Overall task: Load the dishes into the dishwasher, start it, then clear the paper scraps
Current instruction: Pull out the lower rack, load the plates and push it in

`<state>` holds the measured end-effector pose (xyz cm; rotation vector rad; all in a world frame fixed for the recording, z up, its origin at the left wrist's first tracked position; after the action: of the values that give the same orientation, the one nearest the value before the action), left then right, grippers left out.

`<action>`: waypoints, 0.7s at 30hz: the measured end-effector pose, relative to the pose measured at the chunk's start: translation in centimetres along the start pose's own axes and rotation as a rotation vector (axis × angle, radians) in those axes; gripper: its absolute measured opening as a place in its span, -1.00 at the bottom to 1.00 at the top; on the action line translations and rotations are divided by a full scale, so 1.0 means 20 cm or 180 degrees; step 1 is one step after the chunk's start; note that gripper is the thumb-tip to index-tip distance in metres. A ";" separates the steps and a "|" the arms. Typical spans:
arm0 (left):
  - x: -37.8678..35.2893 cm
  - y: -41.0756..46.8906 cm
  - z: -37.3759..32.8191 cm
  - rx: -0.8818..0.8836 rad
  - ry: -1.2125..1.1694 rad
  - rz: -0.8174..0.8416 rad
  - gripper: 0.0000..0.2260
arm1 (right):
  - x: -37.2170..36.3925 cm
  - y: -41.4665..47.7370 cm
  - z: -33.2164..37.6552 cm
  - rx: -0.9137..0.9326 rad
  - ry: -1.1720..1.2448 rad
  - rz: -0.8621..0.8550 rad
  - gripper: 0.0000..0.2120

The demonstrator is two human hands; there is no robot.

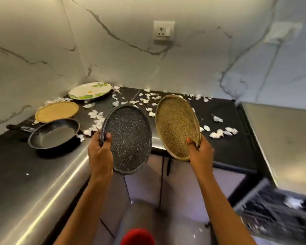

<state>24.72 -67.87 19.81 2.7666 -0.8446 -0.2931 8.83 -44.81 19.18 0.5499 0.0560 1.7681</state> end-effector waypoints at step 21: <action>-1.09 -1.95 0.61 0.1236 0.0954 0.2079 -0.77 | 1.69 -1.54 -1.16 -0.2022 -0.1416 -0.0002 -0.70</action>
<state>24.25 -26.03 -0.05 2.5477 -1.7778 0.4310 22.05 0.91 -0.02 0.4547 -0.7866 1.5131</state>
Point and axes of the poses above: each hand's wrist, its own y-axis towards the middle knuckle, its own x-axis out of the back of the hand, z = x × y, the point moved 4 cm from there along y, towards the middle knuckle, and after that the axes turned 7 degrees about z, right-handed, at the moved point
